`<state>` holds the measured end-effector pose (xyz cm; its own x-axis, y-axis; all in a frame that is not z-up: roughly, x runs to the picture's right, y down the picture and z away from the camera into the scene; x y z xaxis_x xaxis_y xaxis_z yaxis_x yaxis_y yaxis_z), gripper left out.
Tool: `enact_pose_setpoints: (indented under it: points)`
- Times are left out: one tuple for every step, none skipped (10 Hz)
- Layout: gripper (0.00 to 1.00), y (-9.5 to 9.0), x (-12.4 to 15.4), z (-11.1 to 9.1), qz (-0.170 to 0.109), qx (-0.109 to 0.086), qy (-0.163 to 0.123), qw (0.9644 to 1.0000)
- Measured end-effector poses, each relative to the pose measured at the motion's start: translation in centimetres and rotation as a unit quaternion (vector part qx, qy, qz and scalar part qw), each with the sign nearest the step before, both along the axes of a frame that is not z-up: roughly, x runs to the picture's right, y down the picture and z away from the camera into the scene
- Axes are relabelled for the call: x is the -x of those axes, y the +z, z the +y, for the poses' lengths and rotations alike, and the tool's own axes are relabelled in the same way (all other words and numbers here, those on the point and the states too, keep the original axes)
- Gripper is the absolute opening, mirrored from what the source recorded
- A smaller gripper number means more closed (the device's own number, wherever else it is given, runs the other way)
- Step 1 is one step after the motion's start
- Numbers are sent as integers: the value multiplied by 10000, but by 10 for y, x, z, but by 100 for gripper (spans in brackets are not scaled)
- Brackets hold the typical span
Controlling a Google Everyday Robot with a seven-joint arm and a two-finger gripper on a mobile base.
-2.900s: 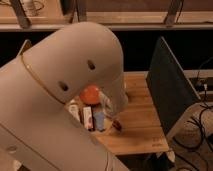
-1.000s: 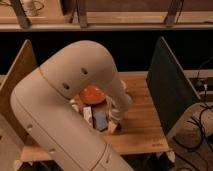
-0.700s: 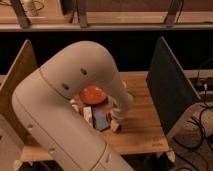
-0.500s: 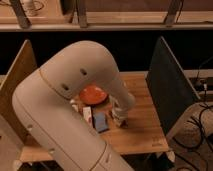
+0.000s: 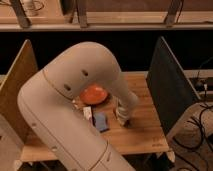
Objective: Drag the pepper across the table
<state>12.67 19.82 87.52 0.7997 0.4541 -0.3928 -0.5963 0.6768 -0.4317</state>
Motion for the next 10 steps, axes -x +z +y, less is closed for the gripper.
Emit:
enact_pose_setpoints:
  points:
    - [0, 7, -8, 0, 64, -6, 86, 9999]
    - [0, 13, -20, 0, 161, -3, 223, 9996]
    - [0, 15, -26, 0, 207, -11, 258, 9995]
    - [0, 15, -27, 0, 215, -9, 257, 9994]
    - [0, 15, -28, 0, 219, -9, 259, 9994]
    - [0, 15, -28, 0, 221, -6, 257, 9994]
    - [0, 15, -28, 0, 222, -5, 259, 9994]
    - [0, 15, -28, 0, 224, -3, 258, 9994]
    - [0, 15, -28, 1, 224, -2, 258, 9994]
    - [0, 14, -28, 1, 225, -1, 258, 9994]
